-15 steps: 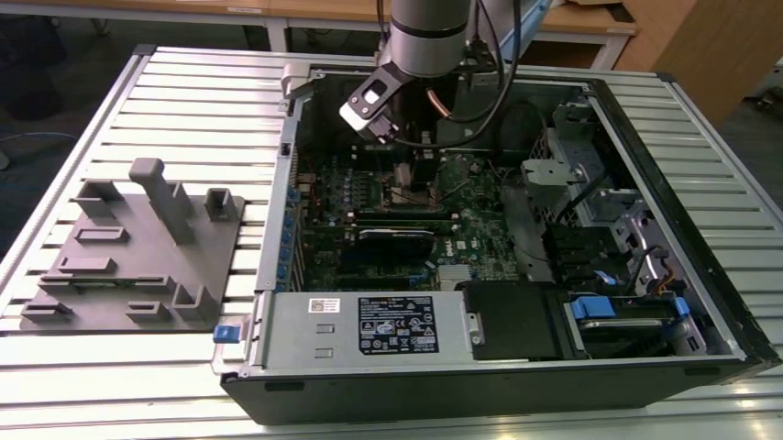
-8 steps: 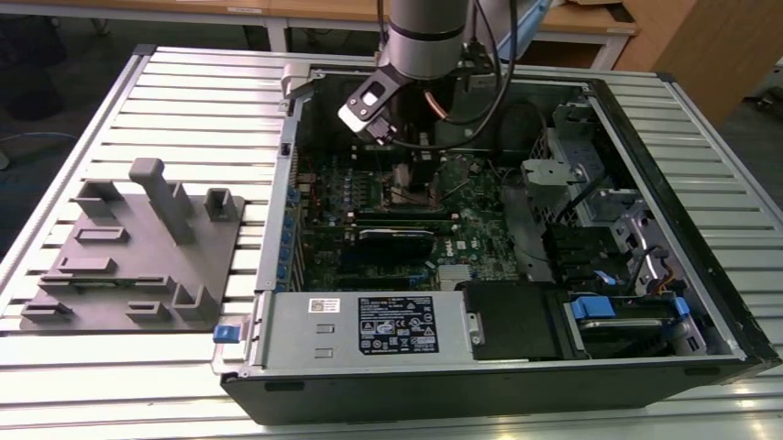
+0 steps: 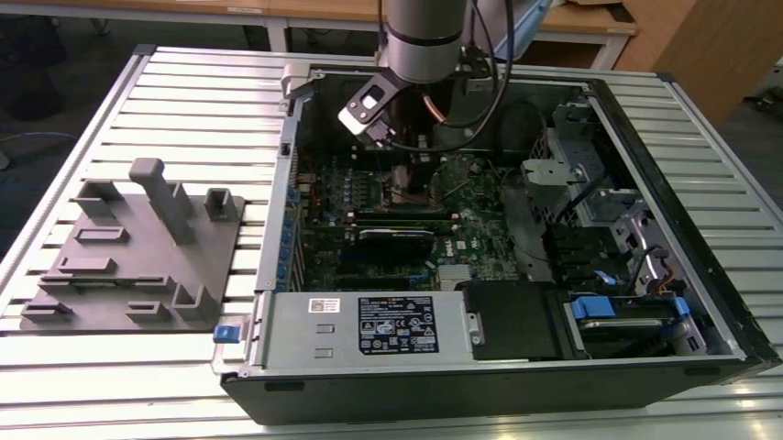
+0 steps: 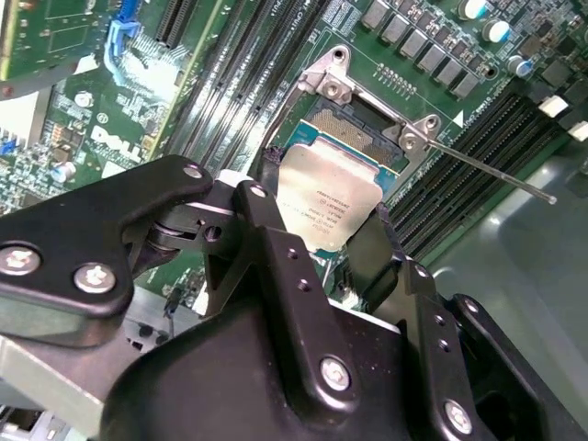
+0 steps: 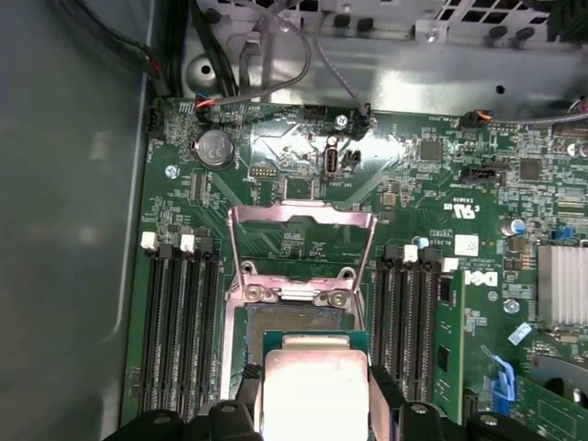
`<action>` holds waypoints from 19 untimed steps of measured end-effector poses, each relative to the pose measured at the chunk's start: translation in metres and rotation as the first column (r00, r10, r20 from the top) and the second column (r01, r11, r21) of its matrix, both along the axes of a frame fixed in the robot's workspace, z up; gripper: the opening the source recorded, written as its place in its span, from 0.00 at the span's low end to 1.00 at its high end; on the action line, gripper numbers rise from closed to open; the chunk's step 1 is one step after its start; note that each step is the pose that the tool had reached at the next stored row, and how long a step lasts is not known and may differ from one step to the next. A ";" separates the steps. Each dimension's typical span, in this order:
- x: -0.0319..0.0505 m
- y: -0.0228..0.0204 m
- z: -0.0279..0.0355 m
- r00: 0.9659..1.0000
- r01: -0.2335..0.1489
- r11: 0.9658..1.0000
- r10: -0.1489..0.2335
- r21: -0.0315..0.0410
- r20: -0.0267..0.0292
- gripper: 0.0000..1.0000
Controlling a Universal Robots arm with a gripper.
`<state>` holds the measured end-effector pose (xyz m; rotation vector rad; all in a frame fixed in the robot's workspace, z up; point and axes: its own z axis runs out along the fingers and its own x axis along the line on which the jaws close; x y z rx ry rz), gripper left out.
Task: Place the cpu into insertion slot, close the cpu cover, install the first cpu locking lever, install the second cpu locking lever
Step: 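Place the cpu into insertion slot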
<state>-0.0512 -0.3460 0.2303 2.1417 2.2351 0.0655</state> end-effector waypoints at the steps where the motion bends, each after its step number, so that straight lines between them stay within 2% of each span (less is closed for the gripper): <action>1: -0.0001 0.0001 -0.0017 1.000 0.000 1.000 0.000 0.000 -0.001 0.54; 10: -0.0001 0.0050 -0.0104 1.000 0.000 1.000 0.000 0.000 -0.006 0.54; 19: -0.0001 0.0062 -0.0210 1.000 0.002 1.000 -0.002 0.000 -0.009 0.54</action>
